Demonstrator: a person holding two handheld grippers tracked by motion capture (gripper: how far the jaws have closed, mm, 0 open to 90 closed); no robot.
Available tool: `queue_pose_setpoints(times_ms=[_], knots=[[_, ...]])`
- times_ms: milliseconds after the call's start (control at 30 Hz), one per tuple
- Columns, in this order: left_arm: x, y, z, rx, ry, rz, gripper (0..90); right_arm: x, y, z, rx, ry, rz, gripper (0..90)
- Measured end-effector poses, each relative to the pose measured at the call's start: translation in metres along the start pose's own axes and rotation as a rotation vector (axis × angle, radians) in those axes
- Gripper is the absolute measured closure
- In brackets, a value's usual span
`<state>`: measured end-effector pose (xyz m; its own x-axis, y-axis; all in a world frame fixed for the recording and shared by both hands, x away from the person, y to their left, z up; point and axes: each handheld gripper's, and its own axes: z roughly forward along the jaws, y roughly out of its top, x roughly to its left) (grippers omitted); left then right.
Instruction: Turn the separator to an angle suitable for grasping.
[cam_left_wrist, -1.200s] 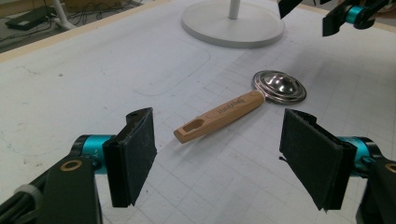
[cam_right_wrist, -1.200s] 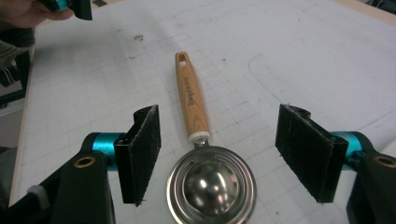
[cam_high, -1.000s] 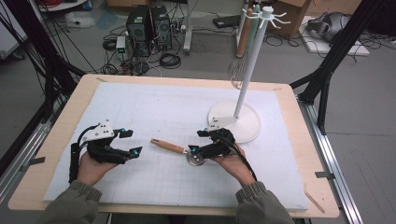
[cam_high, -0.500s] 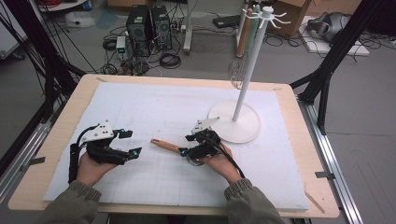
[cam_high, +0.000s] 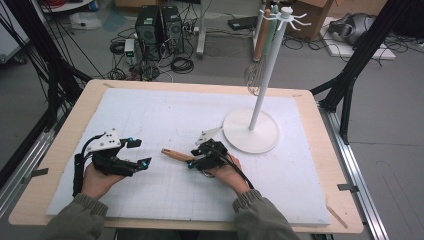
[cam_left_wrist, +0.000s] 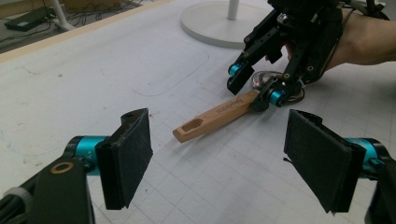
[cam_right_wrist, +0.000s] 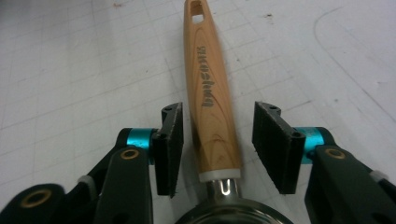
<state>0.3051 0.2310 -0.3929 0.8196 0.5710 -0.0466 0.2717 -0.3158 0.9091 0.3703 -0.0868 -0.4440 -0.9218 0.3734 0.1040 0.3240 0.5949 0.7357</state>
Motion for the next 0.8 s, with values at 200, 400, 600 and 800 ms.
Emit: queue_pose_setpoints(times_ms=[200, 400, 600, 800], knots=[[-0.0002, -0.0001, 0.0007, 0.0, -0.004, 0.0, 23.4, 0.0017, 0.0018, 0.0043, 0.018, 0.0, -0.03, 60.0], [0.0006, -0.0003, 0.0004, 0.0, -0.006, -0.001, 23.4, 0.0034, 0.0034, 0.0063, 0.026, -0.025, -0.072, 64.5], [0.0003, -0.0001, 0.0007, -0.002, -0.007, -0.002, 23.4, 0.0068, 0.0043, 0.007, 0.036, -0.042, -0.092, 66.3], [0.0, -0.0001, 0.001, -0.001, -0.011, 0.001, 23.4, 0.005, 0.0039, 0.0065, 0.036, -0.03, -0.074, 67.0]])
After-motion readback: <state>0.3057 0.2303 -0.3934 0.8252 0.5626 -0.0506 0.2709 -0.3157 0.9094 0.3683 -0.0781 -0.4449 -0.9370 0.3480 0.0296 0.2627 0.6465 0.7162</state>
